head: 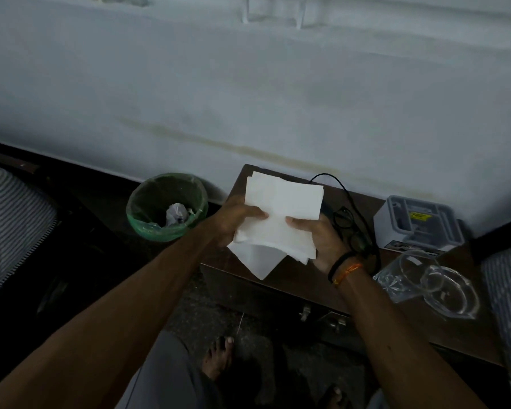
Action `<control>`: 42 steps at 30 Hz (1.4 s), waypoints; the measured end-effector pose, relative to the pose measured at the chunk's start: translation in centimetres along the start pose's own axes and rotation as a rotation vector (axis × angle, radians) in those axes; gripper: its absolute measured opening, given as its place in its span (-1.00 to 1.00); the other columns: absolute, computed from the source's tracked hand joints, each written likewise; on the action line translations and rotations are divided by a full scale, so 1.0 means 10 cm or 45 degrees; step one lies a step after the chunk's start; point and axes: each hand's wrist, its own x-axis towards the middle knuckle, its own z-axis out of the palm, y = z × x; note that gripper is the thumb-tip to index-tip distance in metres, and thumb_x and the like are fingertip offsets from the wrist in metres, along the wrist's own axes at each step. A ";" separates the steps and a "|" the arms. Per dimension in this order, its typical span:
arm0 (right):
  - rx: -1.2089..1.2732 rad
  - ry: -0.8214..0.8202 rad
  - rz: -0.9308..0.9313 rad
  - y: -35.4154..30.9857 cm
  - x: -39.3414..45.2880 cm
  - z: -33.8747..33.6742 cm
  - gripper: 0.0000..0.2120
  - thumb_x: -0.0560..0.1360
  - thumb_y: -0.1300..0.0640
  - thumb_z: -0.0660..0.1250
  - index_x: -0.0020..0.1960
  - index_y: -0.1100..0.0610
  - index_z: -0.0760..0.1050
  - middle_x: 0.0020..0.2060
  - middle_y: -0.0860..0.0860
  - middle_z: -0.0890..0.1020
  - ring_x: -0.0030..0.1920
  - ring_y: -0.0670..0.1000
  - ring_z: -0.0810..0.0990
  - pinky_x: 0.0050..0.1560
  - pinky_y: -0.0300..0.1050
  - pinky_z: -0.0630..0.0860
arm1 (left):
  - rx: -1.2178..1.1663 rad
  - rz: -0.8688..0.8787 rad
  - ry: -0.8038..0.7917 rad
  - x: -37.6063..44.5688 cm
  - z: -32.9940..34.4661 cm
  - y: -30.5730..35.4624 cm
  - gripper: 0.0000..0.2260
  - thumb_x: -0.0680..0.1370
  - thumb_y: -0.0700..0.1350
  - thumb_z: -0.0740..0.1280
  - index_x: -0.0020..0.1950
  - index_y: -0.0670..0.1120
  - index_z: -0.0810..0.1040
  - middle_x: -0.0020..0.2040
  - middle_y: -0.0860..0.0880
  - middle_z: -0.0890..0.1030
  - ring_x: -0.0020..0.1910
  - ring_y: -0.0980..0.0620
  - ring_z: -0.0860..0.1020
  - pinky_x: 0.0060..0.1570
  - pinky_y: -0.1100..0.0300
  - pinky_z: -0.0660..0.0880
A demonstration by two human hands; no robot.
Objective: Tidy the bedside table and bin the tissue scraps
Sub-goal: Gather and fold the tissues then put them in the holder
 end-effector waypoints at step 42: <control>-0.223 0.326 0.018 -0.98 -0.64 -0.65 -0.70 0.45 0.36 0.40 0.19 0.32 0.55 0.09 0.23 0.66 0.11 0.24 0.63 0.12 0.16 0.57 | 0.698 -0.031 -0.441 0.09 1.14 0.32 -0.66 0.56 0.02 0.38 0.23 -0.18 0.58 0.12 -0.15 0.66 0.08 -0.12 0.64 0.06 0.00 0.58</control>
